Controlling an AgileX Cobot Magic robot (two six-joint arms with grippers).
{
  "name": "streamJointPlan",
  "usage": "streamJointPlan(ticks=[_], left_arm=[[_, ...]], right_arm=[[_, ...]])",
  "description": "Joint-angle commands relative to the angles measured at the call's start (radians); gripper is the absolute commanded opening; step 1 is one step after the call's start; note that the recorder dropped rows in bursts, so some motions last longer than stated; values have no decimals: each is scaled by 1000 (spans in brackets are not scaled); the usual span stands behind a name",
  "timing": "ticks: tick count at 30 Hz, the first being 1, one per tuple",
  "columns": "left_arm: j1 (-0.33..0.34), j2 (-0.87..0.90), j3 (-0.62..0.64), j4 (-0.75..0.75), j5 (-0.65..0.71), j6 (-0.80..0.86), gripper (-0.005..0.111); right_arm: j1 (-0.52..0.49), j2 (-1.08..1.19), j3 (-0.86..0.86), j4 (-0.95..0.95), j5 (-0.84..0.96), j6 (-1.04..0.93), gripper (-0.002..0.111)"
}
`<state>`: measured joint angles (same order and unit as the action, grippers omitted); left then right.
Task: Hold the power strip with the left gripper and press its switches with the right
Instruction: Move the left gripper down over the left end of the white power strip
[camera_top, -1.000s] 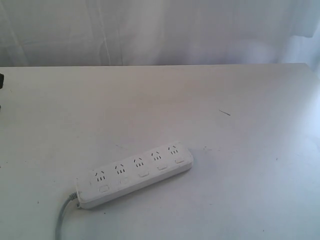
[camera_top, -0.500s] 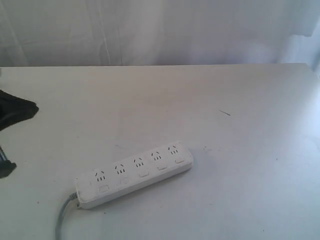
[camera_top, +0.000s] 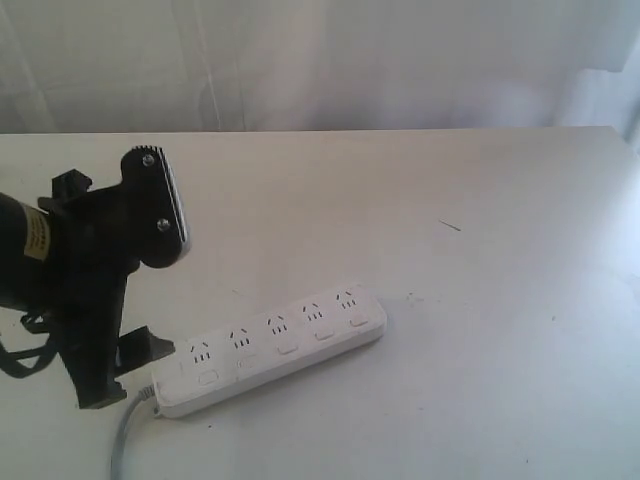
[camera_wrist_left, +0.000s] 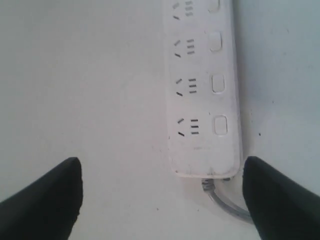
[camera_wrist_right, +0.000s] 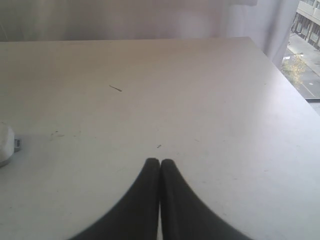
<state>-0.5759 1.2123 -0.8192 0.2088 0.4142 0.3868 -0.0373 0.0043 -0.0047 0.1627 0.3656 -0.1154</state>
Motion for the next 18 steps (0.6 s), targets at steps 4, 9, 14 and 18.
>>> streamJointPlan(ticks=[4, 9, 14, 18], left_arm=[[-19, 23, -7, 16, 53, -21, 87], [-56, 61, -7, 8, 47, -21, 87], [-76, 127, -7, 1, 39, -21, 87], [-76, 174, -7, 1, 20, -16, 87]], right_arm=[[-4, -4, 5, 3, -9, 0, 0], [-4, -4, 5, 3, -9, 0, 0], [-4, -4, 5, 3, -9, 0, 0], [-4, -4, 5, 3, -9, 0, 0]])
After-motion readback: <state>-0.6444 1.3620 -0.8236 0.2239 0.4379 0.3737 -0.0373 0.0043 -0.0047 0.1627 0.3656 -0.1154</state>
